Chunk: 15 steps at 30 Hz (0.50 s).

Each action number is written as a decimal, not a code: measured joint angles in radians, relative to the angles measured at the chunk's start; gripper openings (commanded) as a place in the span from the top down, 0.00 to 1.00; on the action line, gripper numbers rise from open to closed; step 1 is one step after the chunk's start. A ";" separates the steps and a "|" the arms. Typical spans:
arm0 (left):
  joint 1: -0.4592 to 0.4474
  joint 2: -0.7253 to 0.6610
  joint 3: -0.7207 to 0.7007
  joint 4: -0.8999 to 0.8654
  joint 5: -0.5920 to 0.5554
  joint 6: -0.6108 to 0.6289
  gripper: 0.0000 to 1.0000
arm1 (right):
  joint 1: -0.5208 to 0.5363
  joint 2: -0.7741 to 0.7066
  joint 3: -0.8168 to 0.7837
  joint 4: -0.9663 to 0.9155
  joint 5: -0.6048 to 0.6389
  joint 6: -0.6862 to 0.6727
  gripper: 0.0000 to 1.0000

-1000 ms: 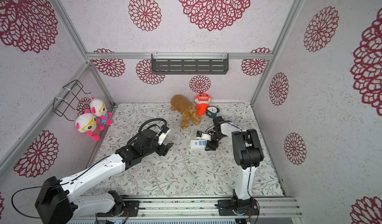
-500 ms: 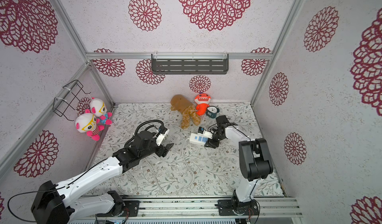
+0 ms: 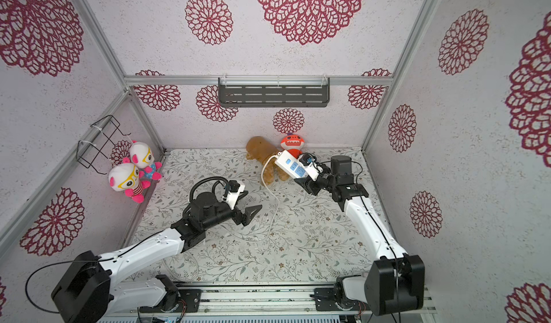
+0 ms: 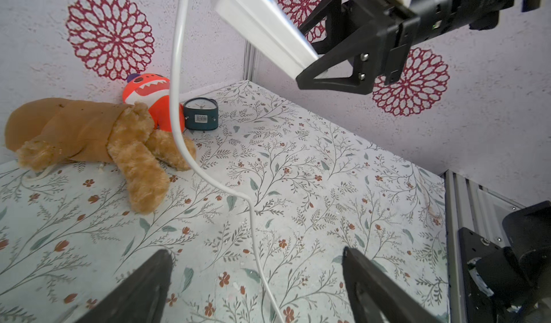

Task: Wrap the cord around the power strip
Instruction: Pick up the power strip from the center of the board.

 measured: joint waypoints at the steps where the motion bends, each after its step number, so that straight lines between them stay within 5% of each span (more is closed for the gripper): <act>1: 0.000 0.034 0.002 0.031 0.009 -0.008 0.07 | 0.000 -0.017 0.001 0.006 -0.002 0.018 0.62; 8: 0.000 0.296 -0.021 0.335 -0.004 -0.055 0.07 | 0.000 -0.077 0.016 0.005 -0.017 0.103 0.62; 15: -0.006 0.509 0.070 0.520 0.002 -0.088 0.21 | 0.004 -0.128 0.043 -0.011 -0.026 0.129 0.63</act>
